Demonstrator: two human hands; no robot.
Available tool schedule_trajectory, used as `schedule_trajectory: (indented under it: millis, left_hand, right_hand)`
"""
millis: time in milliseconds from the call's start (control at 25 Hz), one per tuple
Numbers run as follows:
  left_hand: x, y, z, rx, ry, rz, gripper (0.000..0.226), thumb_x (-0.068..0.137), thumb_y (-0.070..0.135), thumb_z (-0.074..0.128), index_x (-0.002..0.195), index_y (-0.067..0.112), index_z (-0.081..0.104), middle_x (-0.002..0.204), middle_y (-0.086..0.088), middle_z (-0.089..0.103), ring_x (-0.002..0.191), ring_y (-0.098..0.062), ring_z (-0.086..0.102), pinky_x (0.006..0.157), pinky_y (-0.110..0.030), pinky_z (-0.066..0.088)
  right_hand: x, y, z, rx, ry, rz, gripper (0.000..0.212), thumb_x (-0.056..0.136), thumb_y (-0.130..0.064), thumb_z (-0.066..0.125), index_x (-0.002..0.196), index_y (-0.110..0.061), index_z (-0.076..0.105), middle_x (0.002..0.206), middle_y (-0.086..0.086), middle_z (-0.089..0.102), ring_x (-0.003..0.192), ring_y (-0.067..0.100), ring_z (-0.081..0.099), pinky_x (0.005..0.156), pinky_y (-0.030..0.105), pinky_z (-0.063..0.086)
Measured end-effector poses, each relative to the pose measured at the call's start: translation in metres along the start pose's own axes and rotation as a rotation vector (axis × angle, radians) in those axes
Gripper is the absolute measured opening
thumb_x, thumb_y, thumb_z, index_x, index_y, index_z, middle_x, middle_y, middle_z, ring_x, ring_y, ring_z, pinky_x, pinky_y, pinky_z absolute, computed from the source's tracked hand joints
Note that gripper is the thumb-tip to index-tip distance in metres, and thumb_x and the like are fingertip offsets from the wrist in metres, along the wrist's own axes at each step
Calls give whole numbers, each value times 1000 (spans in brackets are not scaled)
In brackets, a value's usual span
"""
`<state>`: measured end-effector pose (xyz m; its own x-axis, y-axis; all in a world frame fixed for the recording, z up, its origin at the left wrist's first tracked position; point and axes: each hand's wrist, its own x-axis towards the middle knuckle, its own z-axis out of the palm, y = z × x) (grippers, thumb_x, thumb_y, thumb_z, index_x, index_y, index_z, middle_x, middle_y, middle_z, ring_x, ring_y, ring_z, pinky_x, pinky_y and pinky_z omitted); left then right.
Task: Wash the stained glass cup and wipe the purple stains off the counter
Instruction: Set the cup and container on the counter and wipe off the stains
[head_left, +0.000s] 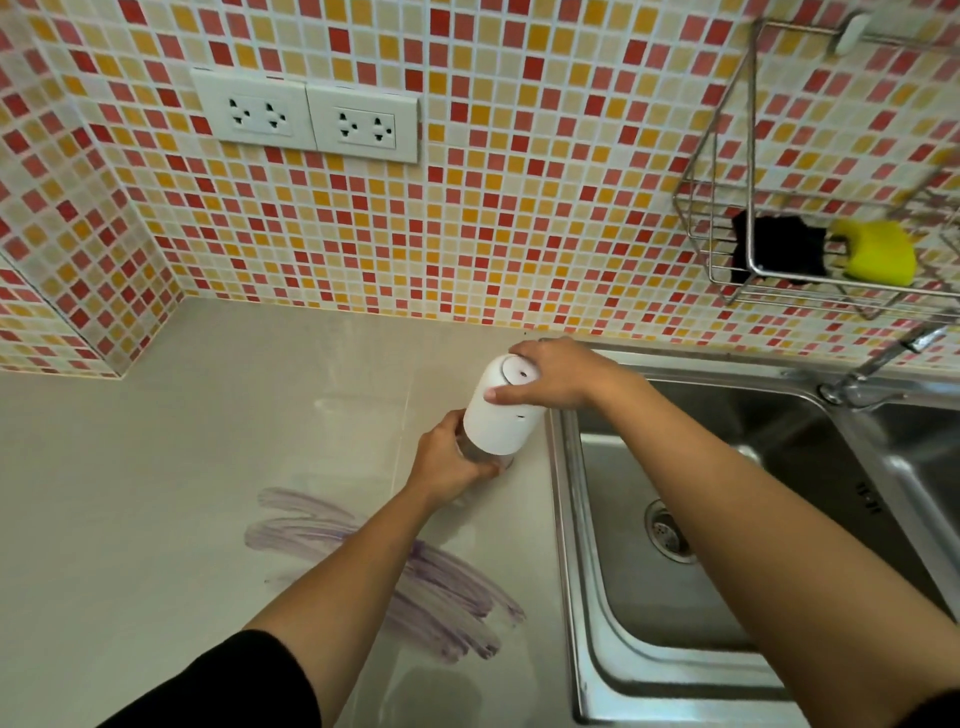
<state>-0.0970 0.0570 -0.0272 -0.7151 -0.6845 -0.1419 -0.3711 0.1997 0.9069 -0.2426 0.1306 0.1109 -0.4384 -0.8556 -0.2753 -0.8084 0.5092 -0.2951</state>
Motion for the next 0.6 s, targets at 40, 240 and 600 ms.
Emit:
schedule_trajectory:
  millis: [40,240,600]
  left_hand:
    - [0,0,1,17,0,11,79,56,30,87,124,19,50,103,10,56,93,-11,53,61,-4,38]
    - [0,0,-1,38,0,-5,82,55,32,87,125,18,49,106,6,58,95,-15,55,73,-20,43]
    - [0,-3,-13,69,-145,-48,97,63,26,82,143,19,27,127,4,51,111,-18,54,90,-28,46]
  right_hand:
    - [1,-2,2,-19,43,19,74,70,-70,59,125,-21,50,127,5,57,105,25,56,82,35,49]
    - [6,-1,4,136,-38,10,71,78,-65,54,133,-20,45,132,7,53,107,26,54,76,30,51]
    - [7,4,19,303,-120,-9,72,80,-47,65,141,-19,38,142,5,45,118,27,51,96,42,49]
